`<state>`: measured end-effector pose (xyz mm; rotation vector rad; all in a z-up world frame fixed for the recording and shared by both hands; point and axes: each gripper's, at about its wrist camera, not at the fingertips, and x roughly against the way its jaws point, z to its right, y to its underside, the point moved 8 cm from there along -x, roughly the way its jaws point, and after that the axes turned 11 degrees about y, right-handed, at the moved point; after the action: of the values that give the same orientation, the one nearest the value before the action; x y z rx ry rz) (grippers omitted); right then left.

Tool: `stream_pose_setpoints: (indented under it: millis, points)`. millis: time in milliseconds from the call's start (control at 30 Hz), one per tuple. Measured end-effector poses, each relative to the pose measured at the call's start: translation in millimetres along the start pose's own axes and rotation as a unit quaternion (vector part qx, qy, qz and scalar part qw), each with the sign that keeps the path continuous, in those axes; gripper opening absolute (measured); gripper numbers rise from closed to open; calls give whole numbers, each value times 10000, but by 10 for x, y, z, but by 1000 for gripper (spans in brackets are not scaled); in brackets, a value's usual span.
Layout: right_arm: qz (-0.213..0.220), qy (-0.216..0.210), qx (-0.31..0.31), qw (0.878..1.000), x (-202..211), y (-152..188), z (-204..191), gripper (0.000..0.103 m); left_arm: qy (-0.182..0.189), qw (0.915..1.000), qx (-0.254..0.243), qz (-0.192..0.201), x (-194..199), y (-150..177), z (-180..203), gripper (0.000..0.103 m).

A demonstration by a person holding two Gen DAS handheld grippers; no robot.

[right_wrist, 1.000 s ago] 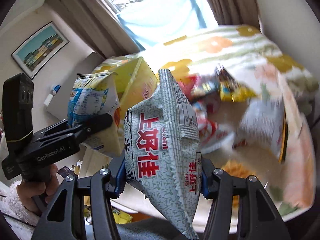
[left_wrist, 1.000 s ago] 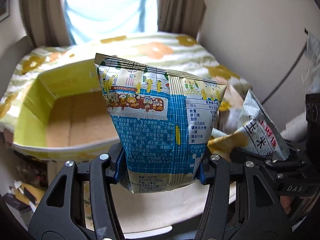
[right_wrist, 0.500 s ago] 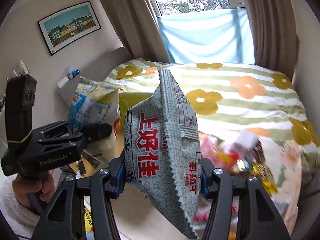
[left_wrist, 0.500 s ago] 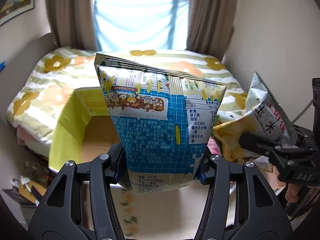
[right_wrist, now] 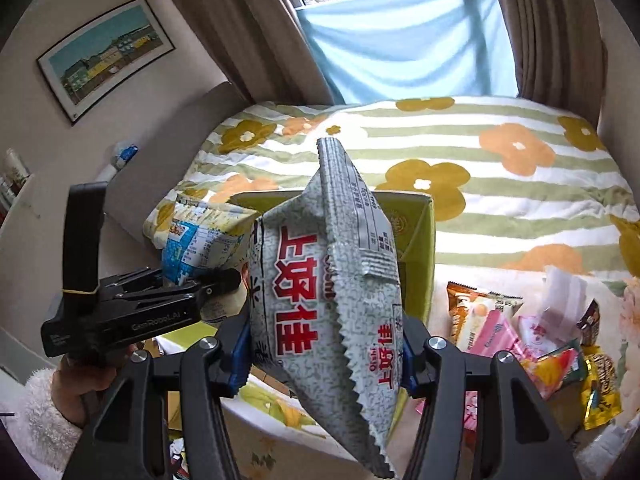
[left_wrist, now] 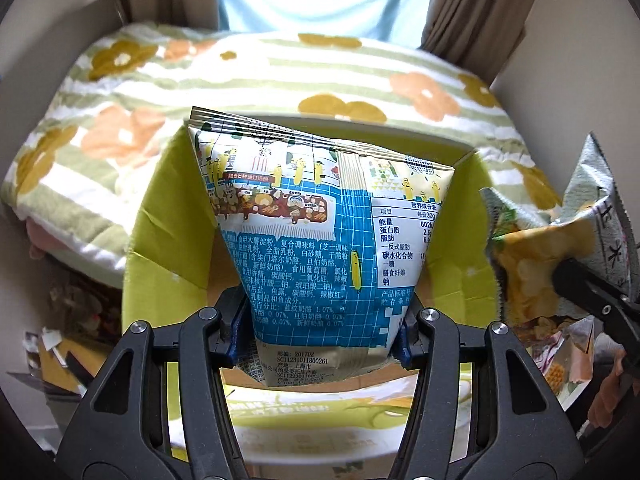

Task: Organize snacks
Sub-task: 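Carry both bags over the yellow box and release them inside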

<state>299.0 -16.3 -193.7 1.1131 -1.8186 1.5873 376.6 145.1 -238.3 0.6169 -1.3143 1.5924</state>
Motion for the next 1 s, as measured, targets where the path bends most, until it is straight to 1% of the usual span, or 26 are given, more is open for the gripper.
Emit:
stream_pose_setpoints:
  millis: [67, 133, 167, 233, 267, 300, 333, 367, 400, 433, 600, 767, 900, 967, 1000]
  points:
    - [-102, 71, -89, 9999, -120, 3, -15, 53, 10, 9998, 5, -203, -166, 66, -88, 51]
    - [-233, 116, -165, 9995, -219, 35, 2, 53, -87, 9992, 1, -400, -303, 140, -152, 51]
    - [-307, 124, -199, 9993, -268, 43, 10, 53, -44, 9988, 14, -479, -353, 160, -168, 51]
    - [-396, 129, -221, 9989, -342, 59, 40, 53, -25, 9987, -7, -512, -408, 164, -201, 52]
    - [-417, 129, -219, 9988, -368, 47, 27, 53, -91, 9987, -55, -503, -415, 156, -203, 53]
    - [-448, 122, -213, 9987, -406, 44, 33, 53, -192, 9985, -98, -507, -415, 145, -215, 60]
    - [-474, 113, -213, 9986, -427, 44, 32, 53, -393, 9978, -154, -513, -413, 129, -240, 79]
    - [-507, 102, -223, 9984, -452, 42, 36, 53, -684, 9962, -221, -486, -399, 109, -270, 90]
    - [-540, 92, -233, 9982, -475, 37, 42, 53, -872, 9950, -277, -414, -370, 101, -286, 103]
    - [-560, 87, -233, 9981, -488, 31, 41, 53, -929, 9946, -334, -334, -338, 88, -283, 103]
    - [-597, 165, -80, 9980, -480, 21, 6, 53, -877, 9950, -330, -349, -219, 131, -317, 103]
    - [-703, 202, 122, 9972, -553, 15, -93, 53, -737, 9969, 5, -269, -99, 212, -387, 103]
    - [-787, 253, 287, 9962, -626, -4, -164, 53, -516, 9984, 214, -120, 3, 281, -395, 103]
    - [-828, 282, 324, 9956, -681, -17, -186, 55, -488, 9984, 263, -80, 47, 285, -406, 103]
    - [-883, 370, 350, 9948, -725, -18, -186, 61, -494, 9984, 267, -59, 72, 285, -409, 103]
